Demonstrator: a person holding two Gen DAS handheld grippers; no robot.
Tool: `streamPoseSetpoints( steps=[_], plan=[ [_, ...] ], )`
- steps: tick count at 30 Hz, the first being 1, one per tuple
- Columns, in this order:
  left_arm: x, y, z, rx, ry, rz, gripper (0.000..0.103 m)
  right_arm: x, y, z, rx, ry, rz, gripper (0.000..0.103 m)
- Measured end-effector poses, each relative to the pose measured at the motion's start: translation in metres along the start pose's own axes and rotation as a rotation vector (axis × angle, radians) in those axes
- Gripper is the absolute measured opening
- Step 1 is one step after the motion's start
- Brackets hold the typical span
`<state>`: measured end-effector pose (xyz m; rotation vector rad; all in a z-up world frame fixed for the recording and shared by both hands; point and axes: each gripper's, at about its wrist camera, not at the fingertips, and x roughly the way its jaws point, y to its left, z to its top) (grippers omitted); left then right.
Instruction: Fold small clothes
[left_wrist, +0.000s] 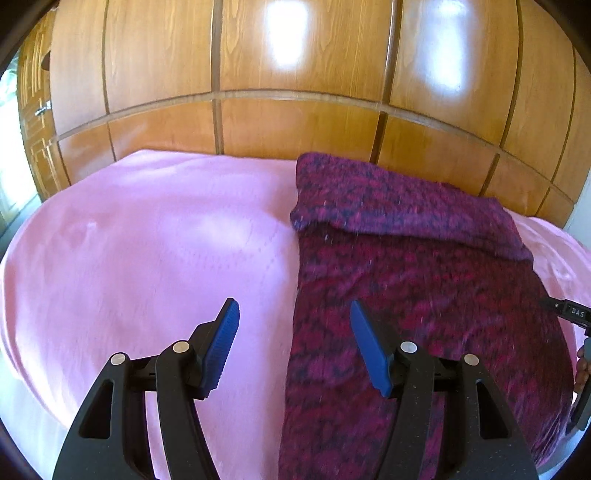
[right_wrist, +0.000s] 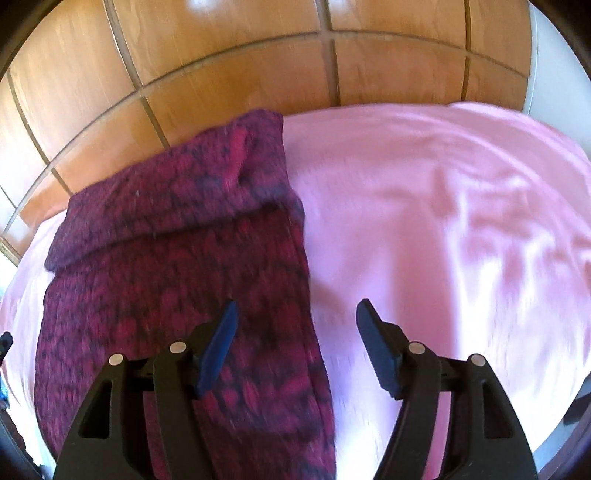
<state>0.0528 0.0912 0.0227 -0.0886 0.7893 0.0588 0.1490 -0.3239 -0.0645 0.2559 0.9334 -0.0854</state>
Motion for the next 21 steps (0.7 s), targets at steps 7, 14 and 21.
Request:
streamPoseSetpoints(
  steps=[7, 14, 21],
  plan=[
    [0.000, 0.010, -0.026, -0.007, 0.055, 0.006, 0.062, -0.016, -0.010, -0.032, 0.023, 0.026, 0.056, 0.068],
    [-0.002, 0.019, -0.047, -0.022, 0.107, -0.033, 0.062, -0.035, -0.010, -0.058, -0.012, 0.053, 0.085, 0.069],
    [-0.016, 0.032, -0.075, 0.003, 0.215, -0.209, 0.062, -0.064, -0.013, -0.092, -0.048, 0.124, 0.158, 0.060]
  ],
)
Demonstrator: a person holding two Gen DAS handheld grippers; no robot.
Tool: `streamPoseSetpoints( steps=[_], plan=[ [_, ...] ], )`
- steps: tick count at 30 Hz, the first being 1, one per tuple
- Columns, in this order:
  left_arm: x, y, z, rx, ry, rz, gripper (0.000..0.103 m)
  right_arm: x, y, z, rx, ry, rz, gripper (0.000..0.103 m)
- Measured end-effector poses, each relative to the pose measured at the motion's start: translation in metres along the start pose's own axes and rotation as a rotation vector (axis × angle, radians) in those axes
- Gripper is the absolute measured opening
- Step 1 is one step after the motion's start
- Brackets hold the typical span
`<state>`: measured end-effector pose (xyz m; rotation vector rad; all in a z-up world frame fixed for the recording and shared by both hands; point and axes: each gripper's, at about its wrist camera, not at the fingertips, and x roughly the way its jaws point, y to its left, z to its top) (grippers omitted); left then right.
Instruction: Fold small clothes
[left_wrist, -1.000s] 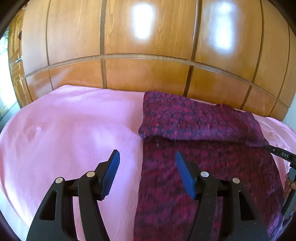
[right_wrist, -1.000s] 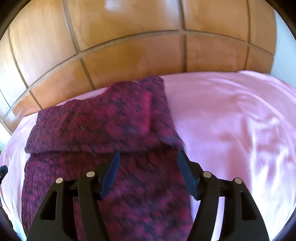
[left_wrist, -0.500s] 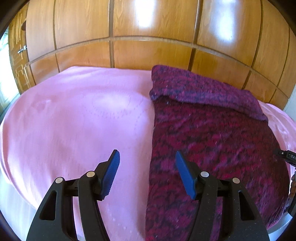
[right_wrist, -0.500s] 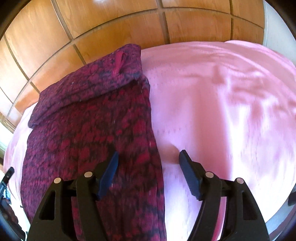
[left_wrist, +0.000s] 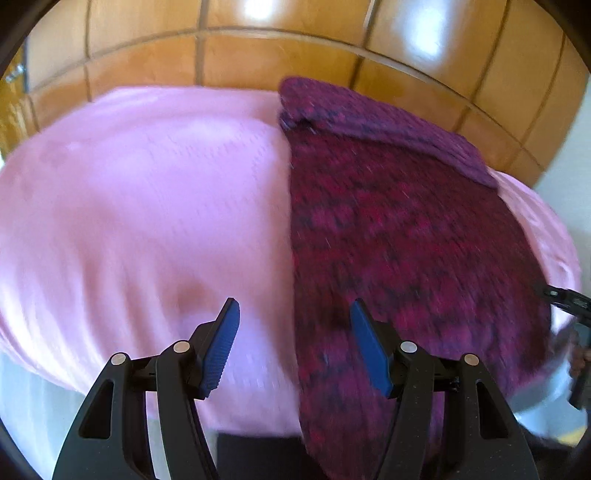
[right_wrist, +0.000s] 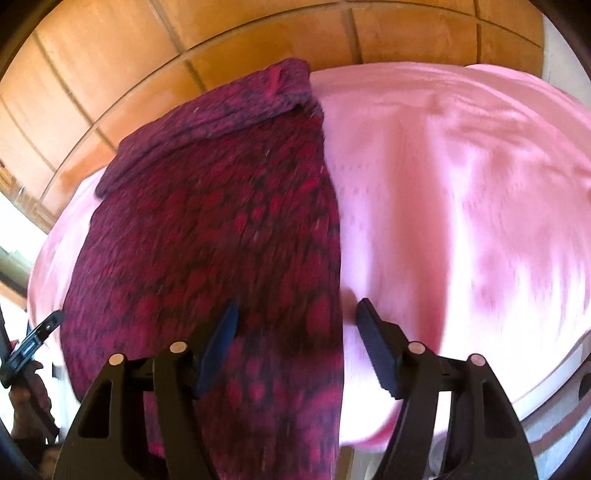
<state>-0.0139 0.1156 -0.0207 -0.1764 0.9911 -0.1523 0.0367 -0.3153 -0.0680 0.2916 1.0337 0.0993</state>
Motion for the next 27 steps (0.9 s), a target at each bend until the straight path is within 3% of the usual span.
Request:
streamPoseSetpoints(
  steps=[3, 5, 8, 10, 18, 21, 27],
  plan=[
    [0.001, 0.002, -0.014, 0.014, 0.078, -0.109, 0.057, -0.004, 0.000, -0.018, -0.012, 0.060, 0.032, 0.047],
    [0.002, -0.002, -0.021, 0.036, 0.113, -0.160, 0.047, -0.004, 0.002, -0.028, -0.029, 0.102, 0.046, 0.044],
    [0.002, -0.005, -0.026, 0.059, 0.131, -0.195, 0.022, 0.000, 0.005, -0.037, -0.056, 0.153, 0.061, 0.035],
    [-0.002, -0.004, -0.023, 0.058, 0.124, -0.222, 0.013, -0.008, 0.010, -0.034, -0.059, 0.151, 0.111, 0.021],
    [-0.041, 0.010, 0.030, -0.086, -0.029, -0.463, 0.008, -0.052, 0.039, 0.024, -0.037, -0.043, 0.382, 0.017],
    [-0.030, 0.011, 0.056, -0.141, -0.055, -0.507, 0.008, -0.042, 0.040, 0.048, 0.007, -0.079, 0.385, 0.017],
    [0.023, 0.017, 0.112, -0.275, -0.042, -0.497, 0.008, -0.004, 0.018, 0.099, 0.156, -0.104, 0.319, 0.016]
  ],
)
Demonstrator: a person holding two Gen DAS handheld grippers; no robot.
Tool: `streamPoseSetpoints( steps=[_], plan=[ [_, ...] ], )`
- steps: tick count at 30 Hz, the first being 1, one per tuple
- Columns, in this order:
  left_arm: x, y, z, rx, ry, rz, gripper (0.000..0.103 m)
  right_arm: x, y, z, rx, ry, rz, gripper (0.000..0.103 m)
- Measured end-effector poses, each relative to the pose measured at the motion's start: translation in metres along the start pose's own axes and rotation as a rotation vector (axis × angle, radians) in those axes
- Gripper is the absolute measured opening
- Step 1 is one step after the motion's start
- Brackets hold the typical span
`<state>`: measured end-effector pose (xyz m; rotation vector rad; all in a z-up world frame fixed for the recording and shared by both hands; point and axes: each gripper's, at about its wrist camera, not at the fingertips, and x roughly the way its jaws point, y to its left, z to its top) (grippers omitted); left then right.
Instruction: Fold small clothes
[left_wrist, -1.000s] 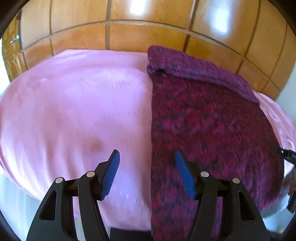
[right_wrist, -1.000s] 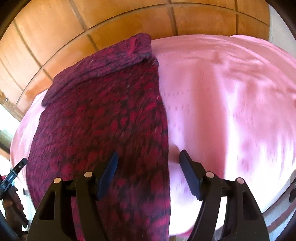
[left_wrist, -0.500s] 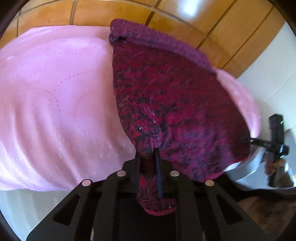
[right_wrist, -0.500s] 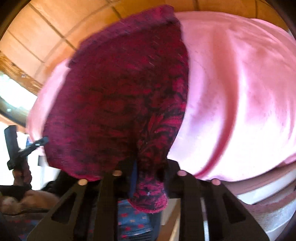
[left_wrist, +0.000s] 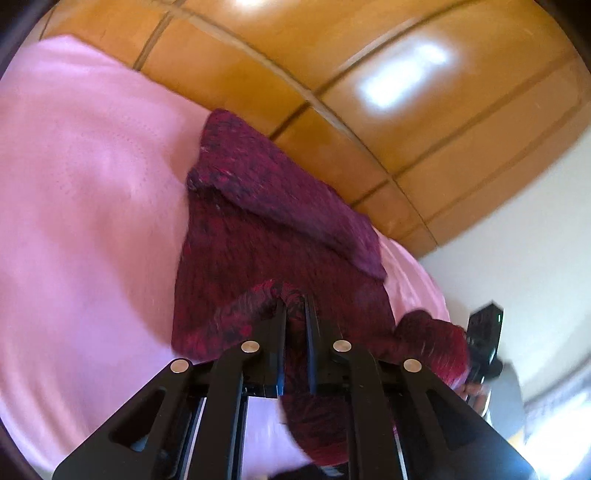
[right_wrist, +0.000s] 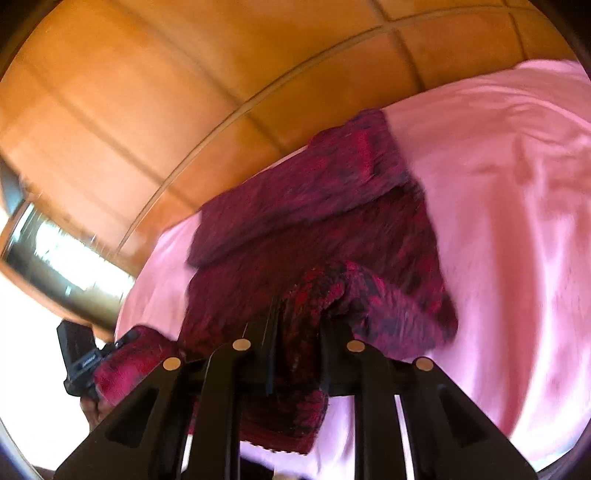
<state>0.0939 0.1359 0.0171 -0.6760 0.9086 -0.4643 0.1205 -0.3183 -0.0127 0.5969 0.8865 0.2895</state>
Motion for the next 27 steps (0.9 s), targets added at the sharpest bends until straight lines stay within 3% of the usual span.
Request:
streamPoseSetpoints(
  steps=[5, 9, 11, 13, 16, 19, 22, 24, 27],
  plan=[
    [0.033, 0.019, 0.031, -0.095, 0.033, 0.053, 0.008, 0.024, -0.016, 0.022, 0.061, 0.017, -0.063, 0.016],
    [0.053, 0.034, 0.050, -0.170, 0.072, 0.087, 0.012, 0.041, -0.025, 0.035, 0.116, 0.042, -0.056, 0.022],
    [0.051, 0.038, 0.054, -0.204, 0.073, 0.055, 0.024, 0.044, -0.032, 0.042, 0.138, 0.050, -0.026, 0.030],
    [0.038, 0.042, 0.056, -0.213, 0.011, 0.070, 0.058, 0.043, -0.037, 0.044, 0.167, 0.050, 0.039, 0.047],
    [0.012, 0.053, 0.054, -0.239, -0.058, 0.048, 0.062, 0.035, -0.040, 0.047, 0.176, 0.014, 0.105, 0.061],
    [-0.002, 0.055, 0.048, -0.151, -0.083, 0.116, 0.063, 0.015, -0.042, 0.044, 0.144, -0.052, 0.075, 0.081],
    [-0.010, 0.057, 0.027, -0.066, -0.058, 0.114, 0.073, -0.003, -0.047, 0.033, 0.101, -0.053, 0.031, 0.081],
    [-0.011, 0.058, 0.011, -0.010, -0.029, 0.116, 0.073, -0.010, -0.049, 0.022, 0.058, -0.038, -0.014, 0.079],
    [-0.006, 0.060, -0.008, 0.025, 0.014, 0.112, 0.073, -0.005, -0.049, 0.003, -0.018, 0.023, -0.085, 0.067]
  ],
)
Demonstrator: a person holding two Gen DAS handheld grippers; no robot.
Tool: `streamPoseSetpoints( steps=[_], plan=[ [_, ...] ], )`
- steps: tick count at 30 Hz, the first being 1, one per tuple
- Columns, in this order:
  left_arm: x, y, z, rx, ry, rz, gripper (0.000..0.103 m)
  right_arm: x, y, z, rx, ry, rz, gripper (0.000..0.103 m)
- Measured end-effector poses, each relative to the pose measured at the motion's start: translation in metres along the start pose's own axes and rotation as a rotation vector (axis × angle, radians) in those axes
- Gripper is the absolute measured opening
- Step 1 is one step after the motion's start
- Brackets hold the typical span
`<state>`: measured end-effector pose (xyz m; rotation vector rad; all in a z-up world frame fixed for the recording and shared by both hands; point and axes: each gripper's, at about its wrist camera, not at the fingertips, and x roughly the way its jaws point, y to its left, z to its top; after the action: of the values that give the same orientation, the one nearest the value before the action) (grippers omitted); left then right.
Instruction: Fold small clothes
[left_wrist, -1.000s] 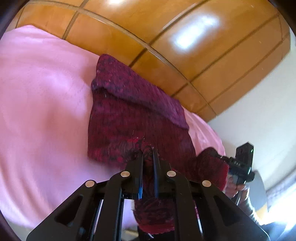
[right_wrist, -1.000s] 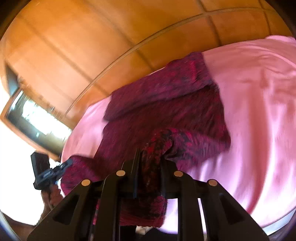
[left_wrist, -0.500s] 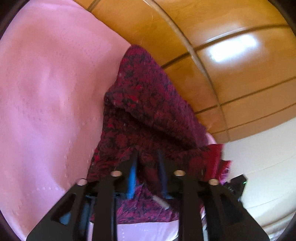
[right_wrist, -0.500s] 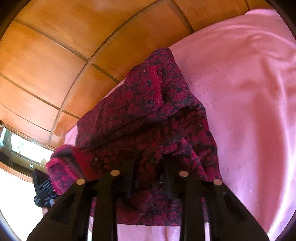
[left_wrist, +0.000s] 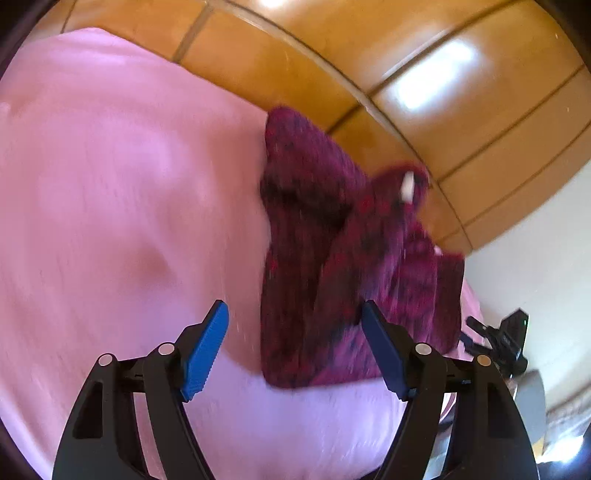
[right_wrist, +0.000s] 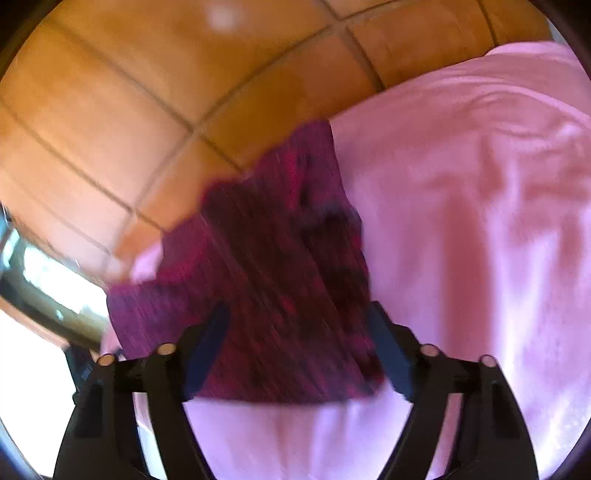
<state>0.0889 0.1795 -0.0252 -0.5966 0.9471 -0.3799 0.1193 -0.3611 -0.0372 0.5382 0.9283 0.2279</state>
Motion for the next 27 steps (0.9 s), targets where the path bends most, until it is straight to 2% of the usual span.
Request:
streamPoseSetpoints(
  steps=[3, 5, 7, 8, 9, 12, 18, 22, 27],
  plan=[
    [0.008, -0.005, -0.008, 0.020, 0.021, -0.002, 0.073, 0.013, 0.008, -0.013, -0.077, 0.033, -0.091, 0.052],
    [0.017, -0.010, -0.010, 0.040, 0.049, -0.010, 0.049, 0.016, 0.011, -0.015, -0.098, 0.018, -0.135, 0.044],
    [0.022, -0.017, -0.011, 0.057, 0.060, 0.007, 0.022, 0.011, 0.013, -0.015, -0.092, 0.010, -0.156, 0.031],
    [0.021, -0.020, -0.011, 0.060, 0.063, 0.007, 0.017, 0.009, 0.014, -0.016, -0.091, 0.007, -0.162, 0.027],
    [0.022, -0.021, -0.011, 0.052, 0.069, 0.018, 0.016, 0.006, 0.014, -0.017, -0.091, 0.004, -0.165, 0.019],
    [0.019, -0.024, -0.012, 0.049, 0.062, 0.020, 0.012, -0.004, 0.021, -0.020, -0.103, -0.004, -0.166, 0.014],
    [-0.003, -0.025, -0.025, 0.024, 0.054, -0.032, 0.010, -0.032, 0.033, -0.033, -0.069, -0.019, -0.080, 0.012],
    [-0.017, -0.022, -0.032, -0.006, 0.055, -0.056, 0.010, -0.048, 0.038, -0.050, -0.061, 0.005, -0.046, 0.012],
    [-0.029, -0.018, -0.053, -0.019, 0.085, -0.025, 0.010, -0.067, 0.029, -0.085, -0.049, 0.070, -0.042, 0.012]
  ],
)
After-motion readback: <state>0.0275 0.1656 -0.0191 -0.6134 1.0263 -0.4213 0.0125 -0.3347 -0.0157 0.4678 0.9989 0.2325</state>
